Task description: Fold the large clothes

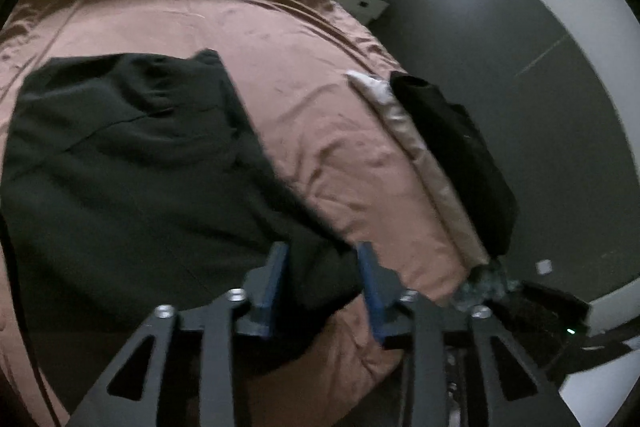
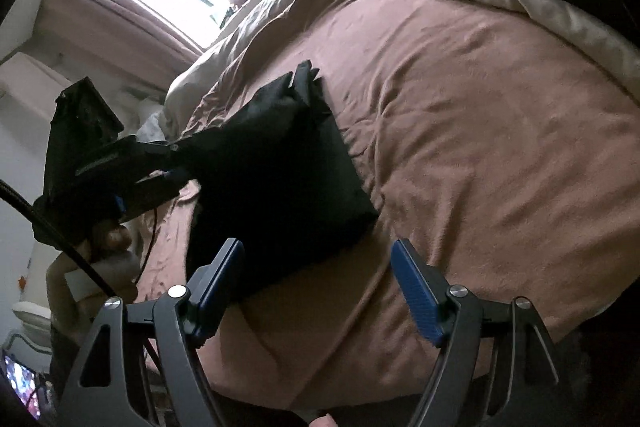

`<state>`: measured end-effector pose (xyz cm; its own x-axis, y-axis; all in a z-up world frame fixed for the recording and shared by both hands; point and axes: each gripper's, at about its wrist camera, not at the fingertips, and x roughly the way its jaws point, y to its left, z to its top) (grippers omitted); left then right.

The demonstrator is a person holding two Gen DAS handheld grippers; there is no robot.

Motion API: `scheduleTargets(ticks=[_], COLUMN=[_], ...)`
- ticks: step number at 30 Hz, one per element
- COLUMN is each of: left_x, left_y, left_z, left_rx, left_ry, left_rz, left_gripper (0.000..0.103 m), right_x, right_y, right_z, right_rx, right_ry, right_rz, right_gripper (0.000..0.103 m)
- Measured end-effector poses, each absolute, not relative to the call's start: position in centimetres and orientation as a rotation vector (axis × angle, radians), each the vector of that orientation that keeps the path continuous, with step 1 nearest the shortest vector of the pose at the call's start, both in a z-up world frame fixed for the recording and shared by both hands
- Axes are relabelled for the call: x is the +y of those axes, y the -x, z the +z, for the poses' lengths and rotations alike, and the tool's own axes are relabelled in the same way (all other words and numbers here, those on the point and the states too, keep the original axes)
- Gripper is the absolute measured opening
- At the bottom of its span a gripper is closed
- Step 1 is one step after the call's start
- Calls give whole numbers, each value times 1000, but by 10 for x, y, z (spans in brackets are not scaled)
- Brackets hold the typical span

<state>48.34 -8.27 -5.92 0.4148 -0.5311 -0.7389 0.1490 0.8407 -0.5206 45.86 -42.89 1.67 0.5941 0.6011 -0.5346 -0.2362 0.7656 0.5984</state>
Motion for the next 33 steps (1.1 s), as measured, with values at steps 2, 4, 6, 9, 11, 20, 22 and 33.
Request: scheduleTargets(ticks=[2, 4, 6, 9, 11, 20, 22, 33], left_x=[-73, -64, -48, -24, -8, 66, 80, 72], left_y=[-477, -469, -457, -446, -438, -392, -382, -380], left_z=[-52, -45, -35, -34, -37, -81, -94, -146], left_rx=[1049, 1019, 979, 965, 964, 980, 992, 1056], left_ry=[422, 406, 384, 387, 398, 483, 513, 591], left_rz=[-460, -436, -395, -332, -290, -67, -23, -56], left_gripper=[50, 58, 61, 61, 61, 61, 61, 61], right_x=[-424, -418, -410, -393, -382, -349, -349, -371], right_y=[-465, -472, -477, -489, -495, -545, -553, -546], right_z=[15, 14, 14, 11, 11, 3, -3, -29], right_rx=[796, 791, 785, 790, 788, 822, 839, 823], right_ry=[-509, -512, -511, -499, -492, -456, -470, -492], right_rz=[521, 538, 562, 583, 585, 536, 537, 504], right_gripper=[75, 75, 75, 75, 75, 75, 48, 6])
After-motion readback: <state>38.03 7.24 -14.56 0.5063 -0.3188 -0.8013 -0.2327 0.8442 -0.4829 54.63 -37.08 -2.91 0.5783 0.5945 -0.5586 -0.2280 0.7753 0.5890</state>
